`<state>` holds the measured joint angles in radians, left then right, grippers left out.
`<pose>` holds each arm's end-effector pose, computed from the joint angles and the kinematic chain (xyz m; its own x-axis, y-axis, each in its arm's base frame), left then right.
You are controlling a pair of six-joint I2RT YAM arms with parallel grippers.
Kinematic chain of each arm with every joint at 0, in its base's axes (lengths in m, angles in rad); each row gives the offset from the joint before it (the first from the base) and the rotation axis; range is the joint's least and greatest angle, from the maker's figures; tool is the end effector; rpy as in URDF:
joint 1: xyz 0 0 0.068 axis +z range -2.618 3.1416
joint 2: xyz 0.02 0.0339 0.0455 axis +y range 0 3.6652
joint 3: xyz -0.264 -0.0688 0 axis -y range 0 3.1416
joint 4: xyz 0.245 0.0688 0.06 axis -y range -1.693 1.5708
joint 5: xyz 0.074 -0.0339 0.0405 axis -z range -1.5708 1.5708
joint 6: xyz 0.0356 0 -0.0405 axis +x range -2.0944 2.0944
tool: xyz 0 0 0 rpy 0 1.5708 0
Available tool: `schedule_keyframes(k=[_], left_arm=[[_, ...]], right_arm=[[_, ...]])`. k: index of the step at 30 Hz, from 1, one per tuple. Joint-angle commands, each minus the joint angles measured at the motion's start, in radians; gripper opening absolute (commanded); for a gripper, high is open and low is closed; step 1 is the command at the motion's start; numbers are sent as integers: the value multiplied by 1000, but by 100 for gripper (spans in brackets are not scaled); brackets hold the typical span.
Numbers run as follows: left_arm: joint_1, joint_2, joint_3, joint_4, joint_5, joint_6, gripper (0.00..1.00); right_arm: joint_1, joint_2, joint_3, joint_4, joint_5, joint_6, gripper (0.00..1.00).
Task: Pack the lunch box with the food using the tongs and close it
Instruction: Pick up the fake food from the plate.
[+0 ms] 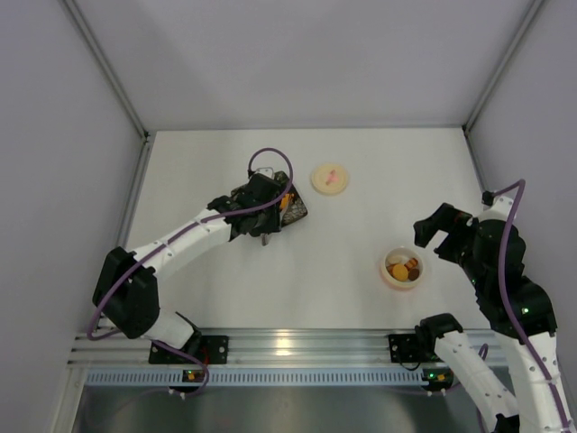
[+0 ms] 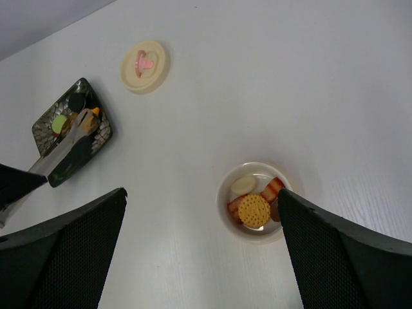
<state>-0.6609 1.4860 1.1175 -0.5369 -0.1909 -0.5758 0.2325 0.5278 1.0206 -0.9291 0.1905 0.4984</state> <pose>0.2529 -0.1881 0.2586 -0.7987 -0.0562 -0.5991 0.0898 0.9734 -0.2110 0.0776 0.0114 0.3692 -0.3895 0.3901 -0.8343 0.1445 0.9205 0.3630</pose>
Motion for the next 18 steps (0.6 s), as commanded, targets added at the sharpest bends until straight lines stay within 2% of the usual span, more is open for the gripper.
schedule_keyframes(k=[1,4,7,18], left_arm=[[6,-10,1,49,18,5,39],[6,-24,7,37,13,5,29],[6,-44,19,17,13,5,25],[3,-147,51,-47,28,19,23]], right_arm=[[-15,-9,-5,-2,12,-4,100],[-15,-9,-1,-2,12,-4,100],[-15,-6,3,-2,12,-6,100],[-15,8,10,6,4,-4,100]])
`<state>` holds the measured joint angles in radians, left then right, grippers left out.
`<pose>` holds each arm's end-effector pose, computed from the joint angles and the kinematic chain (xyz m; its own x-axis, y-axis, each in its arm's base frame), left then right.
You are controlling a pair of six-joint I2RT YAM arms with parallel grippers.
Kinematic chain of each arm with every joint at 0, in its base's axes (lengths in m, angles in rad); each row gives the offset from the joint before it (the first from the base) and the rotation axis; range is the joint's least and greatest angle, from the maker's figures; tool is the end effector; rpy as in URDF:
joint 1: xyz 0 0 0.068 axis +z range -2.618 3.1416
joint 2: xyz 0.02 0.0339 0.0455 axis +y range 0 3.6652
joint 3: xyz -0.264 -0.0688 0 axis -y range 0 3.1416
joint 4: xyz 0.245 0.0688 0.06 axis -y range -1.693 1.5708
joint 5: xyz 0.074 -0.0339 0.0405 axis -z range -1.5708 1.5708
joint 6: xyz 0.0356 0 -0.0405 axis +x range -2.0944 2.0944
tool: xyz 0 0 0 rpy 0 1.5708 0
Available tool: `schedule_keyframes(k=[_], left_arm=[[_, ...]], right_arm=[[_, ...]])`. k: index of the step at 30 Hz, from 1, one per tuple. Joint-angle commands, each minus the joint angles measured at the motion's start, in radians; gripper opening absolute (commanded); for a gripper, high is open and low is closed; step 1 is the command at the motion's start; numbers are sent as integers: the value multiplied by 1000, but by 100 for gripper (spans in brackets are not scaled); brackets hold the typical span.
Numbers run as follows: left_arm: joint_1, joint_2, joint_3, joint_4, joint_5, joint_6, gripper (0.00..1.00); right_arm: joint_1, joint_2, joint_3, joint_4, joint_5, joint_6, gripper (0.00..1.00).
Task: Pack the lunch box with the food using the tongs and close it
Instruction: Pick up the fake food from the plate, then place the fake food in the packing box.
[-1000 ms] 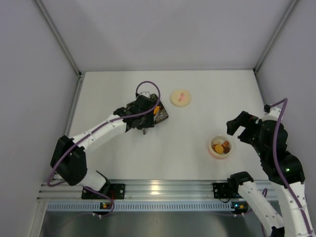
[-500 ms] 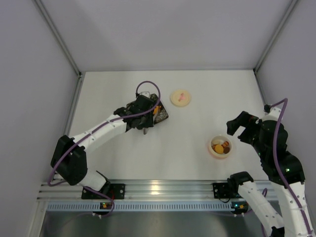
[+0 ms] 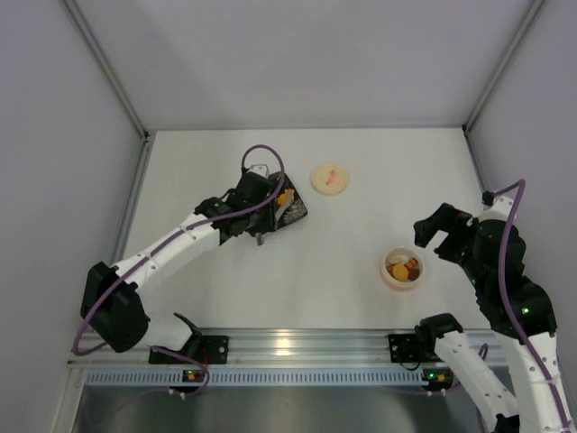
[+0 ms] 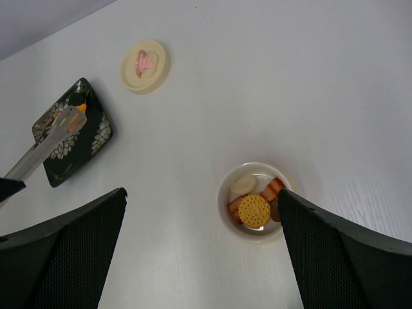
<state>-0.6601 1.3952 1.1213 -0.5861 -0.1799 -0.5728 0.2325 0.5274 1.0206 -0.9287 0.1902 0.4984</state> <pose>0.2386 -0.1772 0.2823 -0.7801 -0.0695 -0.6218 0.1050 0.9652 -0.2397 0.0775 0.0114 0.3692 -0.3890 0.3903 -0.8345 0.1440 0.9205 0.3633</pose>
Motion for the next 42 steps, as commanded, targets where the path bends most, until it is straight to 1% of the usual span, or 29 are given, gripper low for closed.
schedule_keyframes(k=[1,4,6,10,11,12,13,15,16,20,24,27,33,37,42], left_arm=[[2,-61,49,0,25,17,23],[-16,-81,61,-1,63,34,23],[-64,-82,86,-7,62,44,23],[-180,-71,138,-6,36,34,24],[-240,-65,150,-3,25,33,24],[-271,-59,164,-1,10,28,24],[-336,-38,195,-1,-15,28,24],[-393,-15,225,0,-33,24,24],[-444,10,256,6,-42,22,24],[-539,86,319,28,-46,14,25],[-624,200,386,31,-52,14,25],[-659,263,431,32,-52,14,25],[-684,340,483,19,-58,5,25],[-684,358,488,20,-58,-1,28],[-684,375,500,11,-72,2,30]], right_arm=[[-15,11,12,5,5,-3,99],[-15,17,16,7,3,-4,100],[-15,20,19,10,6,-4,99],[-15,23,27,10,3,-3,99],[-15,22,27,7,3,0,99],[-15,22,27,7,5,-1,99],[-13,20,29,4,5,-1,99],[-15,19,30,1,8,0,99],[-15,16,30,-2,8,0,100],[-15,10,35,-10,14,0,99],[-13,5,33,-15,15,2,99],[-15,0,30,-19,18,2,99],[-15,-4,27,-22,25,-1,99],[-15,-6,22,-19,23,-1,99],[-15,-7,18,-15,22,-1,99]])
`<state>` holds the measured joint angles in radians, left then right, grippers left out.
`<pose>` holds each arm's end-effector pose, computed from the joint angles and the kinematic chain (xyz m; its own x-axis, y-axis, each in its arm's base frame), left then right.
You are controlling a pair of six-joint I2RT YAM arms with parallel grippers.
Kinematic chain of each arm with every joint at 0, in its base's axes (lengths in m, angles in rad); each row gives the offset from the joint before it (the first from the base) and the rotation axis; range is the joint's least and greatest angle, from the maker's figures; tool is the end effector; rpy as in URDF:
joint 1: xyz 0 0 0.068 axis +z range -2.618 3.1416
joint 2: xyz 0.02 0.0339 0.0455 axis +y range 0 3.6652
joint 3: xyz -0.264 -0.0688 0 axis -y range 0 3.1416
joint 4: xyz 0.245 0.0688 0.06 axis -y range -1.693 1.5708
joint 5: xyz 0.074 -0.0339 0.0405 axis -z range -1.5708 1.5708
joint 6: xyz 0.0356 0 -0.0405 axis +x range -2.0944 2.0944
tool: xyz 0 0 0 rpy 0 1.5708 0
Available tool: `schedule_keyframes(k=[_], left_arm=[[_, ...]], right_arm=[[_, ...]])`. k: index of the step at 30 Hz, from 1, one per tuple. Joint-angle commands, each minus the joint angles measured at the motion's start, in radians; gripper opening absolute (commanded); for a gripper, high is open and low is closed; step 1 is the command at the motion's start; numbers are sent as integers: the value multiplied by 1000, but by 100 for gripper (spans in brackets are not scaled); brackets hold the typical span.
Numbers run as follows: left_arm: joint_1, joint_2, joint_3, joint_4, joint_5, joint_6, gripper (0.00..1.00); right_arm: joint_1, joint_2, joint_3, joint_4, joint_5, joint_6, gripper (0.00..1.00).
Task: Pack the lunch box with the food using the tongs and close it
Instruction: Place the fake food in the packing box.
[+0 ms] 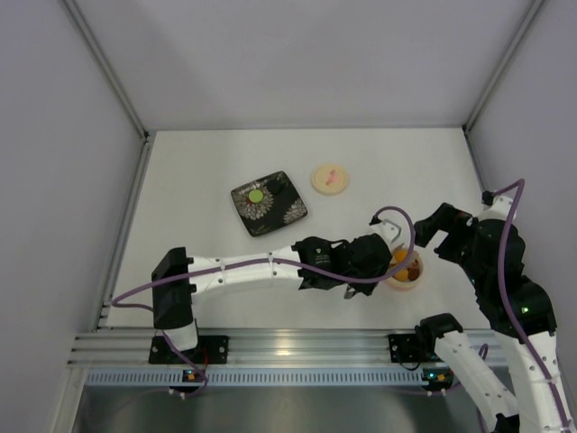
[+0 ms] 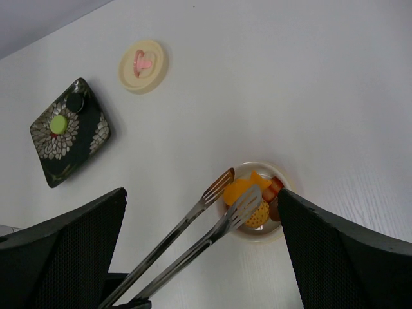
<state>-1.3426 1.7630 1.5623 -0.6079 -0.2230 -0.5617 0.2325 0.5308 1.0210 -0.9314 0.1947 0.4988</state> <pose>0.0976 -0.3855 0.3040 -0.6261 0.3996 -0.6696 0.6876 0.6879 -0.2324 0.0782 0.0114 0.3689 -0.3916 0.3896 -0.8336 0.1498 0.9208 0.3600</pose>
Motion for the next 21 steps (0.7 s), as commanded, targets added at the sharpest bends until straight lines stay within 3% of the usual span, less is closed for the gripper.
schedule_keyframes(k=[1,21], left_arm=[[-1,10,62,30,-35,-9,30],[-1,15,47,-9,-56,-24,35]], right_arm=[[-15,-11,17,-14,15,0,100],[-16,-14,14,-12,14,1,99]])
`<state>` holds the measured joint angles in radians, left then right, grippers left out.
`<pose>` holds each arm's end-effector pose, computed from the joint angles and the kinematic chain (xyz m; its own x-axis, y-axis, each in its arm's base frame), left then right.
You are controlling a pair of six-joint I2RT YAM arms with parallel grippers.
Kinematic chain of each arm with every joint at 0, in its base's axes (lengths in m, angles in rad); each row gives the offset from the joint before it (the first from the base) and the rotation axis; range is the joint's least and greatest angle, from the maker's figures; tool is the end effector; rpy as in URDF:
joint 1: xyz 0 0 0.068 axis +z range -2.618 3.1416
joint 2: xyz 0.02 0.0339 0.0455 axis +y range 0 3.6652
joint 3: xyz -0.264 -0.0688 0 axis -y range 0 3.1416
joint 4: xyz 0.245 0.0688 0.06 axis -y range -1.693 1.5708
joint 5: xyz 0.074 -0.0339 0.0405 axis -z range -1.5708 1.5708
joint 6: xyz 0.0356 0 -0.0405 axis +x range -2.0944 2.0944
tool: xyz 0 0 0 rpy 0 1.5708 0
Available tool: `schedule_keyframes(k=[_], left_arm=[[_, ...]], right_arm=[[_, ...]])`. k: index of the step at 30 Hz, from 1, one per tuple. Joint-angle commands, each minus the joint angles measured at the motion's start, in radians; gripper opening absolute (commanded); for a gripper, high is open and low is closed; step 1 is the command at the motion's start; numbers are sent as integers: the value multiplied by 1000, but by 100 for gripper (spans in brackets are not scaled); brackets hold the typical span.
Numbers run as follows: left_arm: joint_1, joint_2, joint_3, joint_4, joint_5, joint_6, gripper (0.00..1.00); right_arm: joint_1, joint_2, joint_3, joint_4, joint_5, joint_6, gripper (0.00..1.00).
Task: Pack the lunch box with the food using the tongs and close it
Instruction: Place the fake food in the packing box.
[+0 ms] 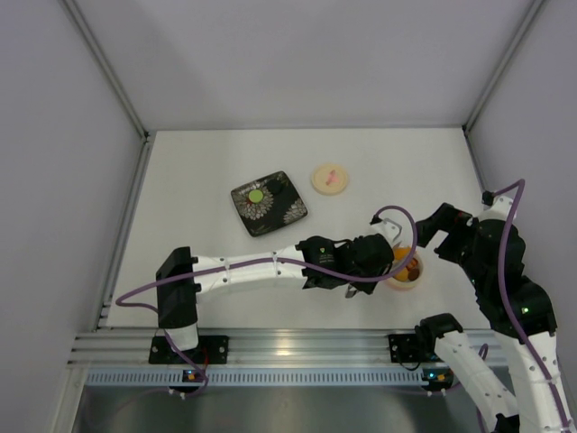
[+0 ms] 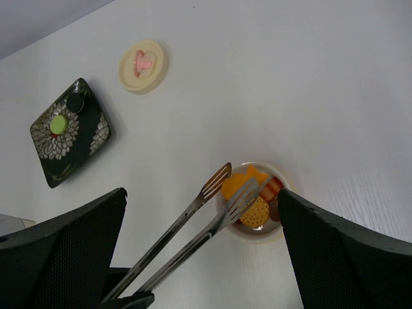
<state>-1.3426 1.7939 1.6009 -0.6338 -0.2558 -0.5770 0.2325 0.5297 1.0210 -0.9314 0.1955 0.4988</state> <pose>0.1001 -0.3913 0.3031 -0.6324 0.3902 -0.6691 0.6665 0.7143 -0.2134 0.0779 0.0113 0.3690 -0.3904 0.3898 -0.8341 0.1500 0.9208 0.3601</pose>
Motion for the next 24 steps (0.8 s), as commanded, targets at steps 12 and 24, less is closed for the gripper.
schedule_keyframes(k=[12,24], left_arm=[[-1,-14,8,14,-17,-9,42],[-1,-18,7,11,-14,-4,51]], right_arm=[[-15,-7,24,-12,15,-3,99],[-15,0,30,-12,15,-6,100]])
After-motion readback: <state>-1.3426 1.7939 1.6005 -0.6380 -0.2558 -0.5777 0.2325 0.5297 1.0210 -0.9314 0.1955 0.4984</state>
